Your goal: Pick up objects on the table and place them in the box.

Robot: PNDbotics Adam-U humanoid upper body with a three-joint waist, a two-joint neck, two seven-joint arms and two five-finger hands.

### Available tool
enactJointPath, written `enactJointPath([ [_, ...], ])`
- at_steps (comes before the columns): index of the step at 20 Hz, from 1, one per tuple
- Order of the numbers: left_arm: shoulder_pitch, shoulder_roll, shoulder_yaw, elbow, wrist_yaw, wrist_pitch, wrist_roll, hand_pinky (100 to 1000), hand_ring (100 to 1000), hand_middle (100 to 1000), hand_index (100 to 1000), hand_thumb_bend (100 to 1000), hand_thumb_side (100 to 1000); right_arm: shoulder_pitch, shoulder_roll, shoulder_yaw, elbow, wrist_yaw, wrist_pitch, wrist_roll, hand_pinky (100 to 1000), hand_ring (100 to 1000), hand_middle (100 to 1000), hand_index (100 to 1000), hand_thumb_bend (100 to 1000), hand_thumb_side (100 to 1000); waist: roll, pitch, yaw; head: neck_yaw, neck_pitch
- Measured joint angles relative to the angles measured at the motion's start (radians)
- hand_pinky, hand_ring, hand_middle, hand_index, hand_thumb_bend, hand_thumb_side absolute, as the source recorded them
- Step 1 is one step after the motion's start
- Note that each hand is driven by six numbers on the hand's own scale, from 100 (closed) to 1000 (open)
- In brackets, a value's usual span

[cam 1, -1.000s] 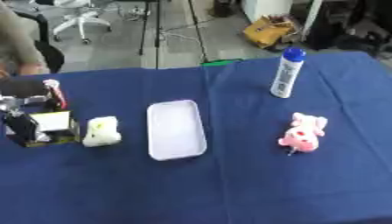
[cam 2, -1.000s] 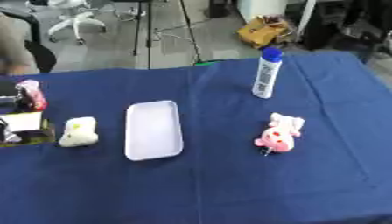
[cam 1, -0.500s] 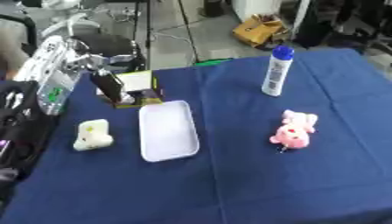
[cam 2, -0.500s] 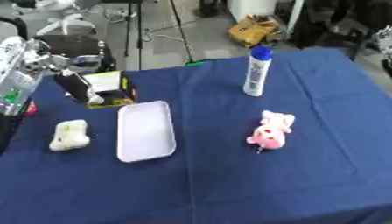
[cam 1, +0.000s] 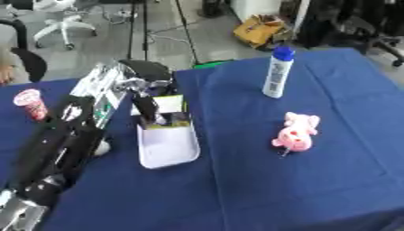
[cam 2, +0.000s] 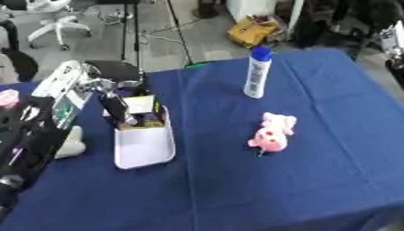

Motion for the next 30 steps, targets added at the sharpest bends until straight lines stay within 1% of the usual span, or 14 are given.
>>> enactJointPath([
  [7, 0.021, -0.006, 0.0, 0.049, -0.026, -0.028, 0.041, 774, 677, 416, 487, 557, 354, 0.0, 0.001, 0.0, 0.0, 0.0, 0.0, 0.0, 789, 795, 782, 908, 295, 690, 0.0, 0.0, 0.001, -0.006, -0.002],
  [10, 0.026, -0.012, 0.0, 0.054, -0.032, -0.038, 0.057, 790, 724, 554, 611, 690, 499, 0.0, 0.001, 0.0, 0.0, 0.0, 0.0, 0.001, 789, 795, 782, 907, 295, 690, 0.0, 0.0, 0.001, -0.008, -0.002],
  [12, 0.027, -0.014, 0.001, 0.053, -0.037, -0.043, 0.07, 837, 791, 750, 769, 839, 667, 0.0, 0.001, 0.0, 0.0, 0.0, 0.0, 0.002, 790, 795, 782, 908, 295, 689, 0.0, 0.0, 0.001, -0.008, -0.002],
  [13, 0.029, -0.015, 0.002, 0.05, -0.037, -0.044, 0.082, 837, 791, 750, 769, 839, 667, 0.0, 0.001, 0.0, 0.0, 0.0, 0.001, 0.002, 790, 795, 782, 908, 295, 689, 0.0, 0.0, 0.001, -0.009, -0.003],
  [14, 0.033, -0.015, 0.005, 0.045, -0.037, -0.044, 0.095, 870, 838, 811, 825, 925, 790, 0.0, 0.001, 0.0, 0.0, 0.0, 0.001, 0.003, 790, 795, 782, 908, 295, 689, 0.0, 0.0, 0.002, -0.009, -0.004],
  [15, 0.036, -0.015, 0.009, 0.039, -0.035, -0.042, 0.108, 870, 838, 811, 825, 925, 790, 0.0, 0.001, 0.0, 0.0, 0.0, 0.001, 0.003, 790, 795, 782, 908, 295, 689, 0.0, 0.0, 0.002, -0.009, -0.004],
  [16, 0.038, -0.015, 0.012, 0.032, -0.033, -0.038, 0.12, 891, 868, 844, 858, 948, 862, 0.0, 0.002, 0.0, 0.0, 0.0, 0.0, 0.004, 790, 795, 782, 908, 294, 689, 0.0, 0.0, 0.003, -0.009, -0.005],
  [17, 0.042, -0.014, 0.016, 0.022, -0.028, -0.034, 0.131, 891, 868, 844, 858, 948, 862, 0.0, 0.002, 0.0, 0.0, 0.0, 0.0, 0.004, 790, 795, 782, 908, 294, 689, 0.0, 0.0, 0.003, -0.009, -0.005],
  [18, 0.044, -0.014, 0.021, 0.014, -0.023, -0.028, 0.14, 921, 907, 889, 886, 950, 940, 0.0, 0.002, 0.0, 0.0, 0.0, 0.0, 0.004, 790, 795, 782, 908, 294, 689, 0.0, 0.0, 0.004, -0.009, -0.006],
  [21, 0.064, -0.006, 0.052, -0.039, 0.002, 0.006, 0.172, 932, 915, 900, 894, 912, 982, 0.0, 0.004, 0.0, 0.0, -0.001, 0.0, 0.005, 790, 795, 782, 908, 294, 690, 0.0, 0.0, 0.009, -0.009, -0.006],
  [22, 0.071, -0.002, 0.062, -0.061, 0.013, 0.019, 0.184, 924, 893, 887, 892, 797, 1000, 0.001, 0.005, -0.001, 0.0, -0.001, 0.0, 0.005, 791, 795, 782, 908, 294, 690, 0.0, 0.0, 0.009, -0.009, -0.006],
  [23, 0.084, 0.002, 0.079, -0.095, 0.03, 0.036, 0.212, 924, 893, 887, 892, 797, 1000, 0.001, 0.006, -0.001, 0.0, -0.001, 0.0, 0.005, 791, 795, 782, 908, 294, 690, 0.0, 0.0, 0.011, -0.01, -0.006],
  [26, 0.152, 0.022, 0.153, -0.236, 0.135, 0.117, 0.372, 876, 849, 881, 886, 699, 946, 0.001, 0.008, -0.001, 0.0, -0.001, -0.001, 0.005, 791, 795, 782, 909, 295, 689, 0.0, 0.0, 0.02, -0.01, -0.006],
  [30, 0.262, 0.06, 0.238, -0.4, 0.387, 0.235, 0.658, 851, 832, 874, 883, 609, 941, 0.001, 0.008, -0.002, 0.0, -0.001, -0.001, 0.005, 791, 795, 782, 909, 294, 688, 0.0, 0.0, 0.028, -0.01, -0.006],
])
